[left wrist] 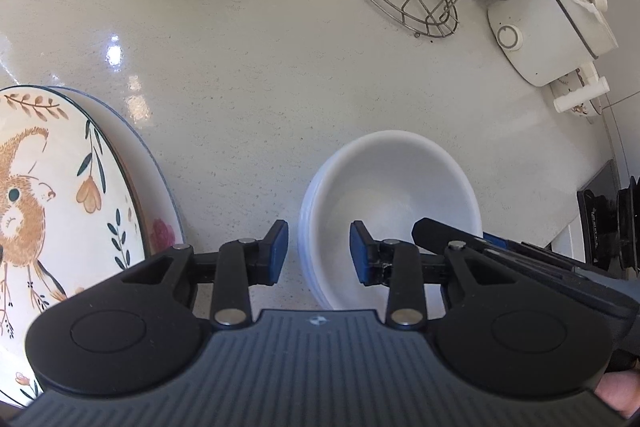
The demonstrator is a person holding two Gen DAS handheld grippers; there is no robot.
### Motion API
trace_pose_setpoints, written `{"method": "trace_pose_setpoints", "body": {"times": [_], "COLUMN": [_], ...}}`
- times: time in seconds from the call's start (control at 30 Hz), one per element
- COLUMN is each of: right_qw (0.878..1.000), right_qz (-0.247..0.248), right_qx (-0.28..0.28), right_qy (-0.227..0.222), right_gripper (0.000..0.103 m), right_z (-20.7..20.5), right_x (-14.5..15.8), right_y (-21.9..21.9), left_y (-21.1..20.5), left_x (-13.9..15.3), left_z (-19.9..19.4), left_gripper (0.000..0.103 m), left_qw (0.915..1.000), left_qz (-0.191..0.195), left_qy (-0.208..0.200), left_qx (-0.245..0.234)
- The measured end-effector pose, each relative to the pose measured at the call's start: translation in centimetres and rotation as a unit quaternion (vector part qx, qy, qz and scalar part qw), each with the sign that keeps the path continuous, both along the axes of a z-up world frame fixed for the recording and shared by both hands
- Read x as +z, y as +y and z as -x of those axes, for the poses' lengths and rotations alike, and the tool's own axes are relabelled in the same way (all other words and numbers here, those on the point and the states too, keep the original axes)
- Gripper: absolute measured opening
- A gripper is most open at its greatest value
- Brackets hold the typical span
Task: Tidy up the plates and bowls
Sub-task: 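Lower the white bowl into the translucent bowls and open the left gripper, then close the left gripper on the rims of the nested bowls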
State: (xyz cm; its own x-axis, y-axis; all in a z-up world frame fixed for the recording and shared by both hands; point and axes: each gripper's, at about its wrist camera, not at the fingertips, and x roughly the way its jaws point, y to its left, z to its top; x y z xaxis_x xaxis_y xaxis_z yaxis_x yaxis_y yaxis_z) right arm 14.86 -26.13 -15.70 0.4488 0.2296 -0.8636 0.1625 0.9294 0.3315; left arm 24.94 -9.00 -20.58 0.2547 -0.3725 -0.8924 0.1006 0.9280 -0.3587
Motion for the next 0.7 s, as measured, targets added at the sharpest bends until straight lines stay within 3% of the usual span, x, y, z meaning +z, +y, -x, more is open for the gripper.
{"method": "trace_pose_setpoints", "body": {"times": [0.37, 0.7], "right_qw": [1.0, 1.0], "right_qz": [-0.015, -0.025], "right_qx": [-0.004, -0.009], "right_qy": [-0.005, -0.013], "right_gripper": [0.025, 0.025], "right_z": [0.3, 1.2], "right_x": [0.3, 2.4], "right_y": [0.1, 0.3], "left_y": [-0.1, 0.7], "left_x": [0.4, 2.8], "left_z": [0.4, 1.6], "left_gripper": [0.036, 0.036], "left_qw": [1.0, 0.9999], "left_qz": [0.005, 0.013], "left_qy": [0.003, -0.001], "left_qx": [0.004, 0.008]}}
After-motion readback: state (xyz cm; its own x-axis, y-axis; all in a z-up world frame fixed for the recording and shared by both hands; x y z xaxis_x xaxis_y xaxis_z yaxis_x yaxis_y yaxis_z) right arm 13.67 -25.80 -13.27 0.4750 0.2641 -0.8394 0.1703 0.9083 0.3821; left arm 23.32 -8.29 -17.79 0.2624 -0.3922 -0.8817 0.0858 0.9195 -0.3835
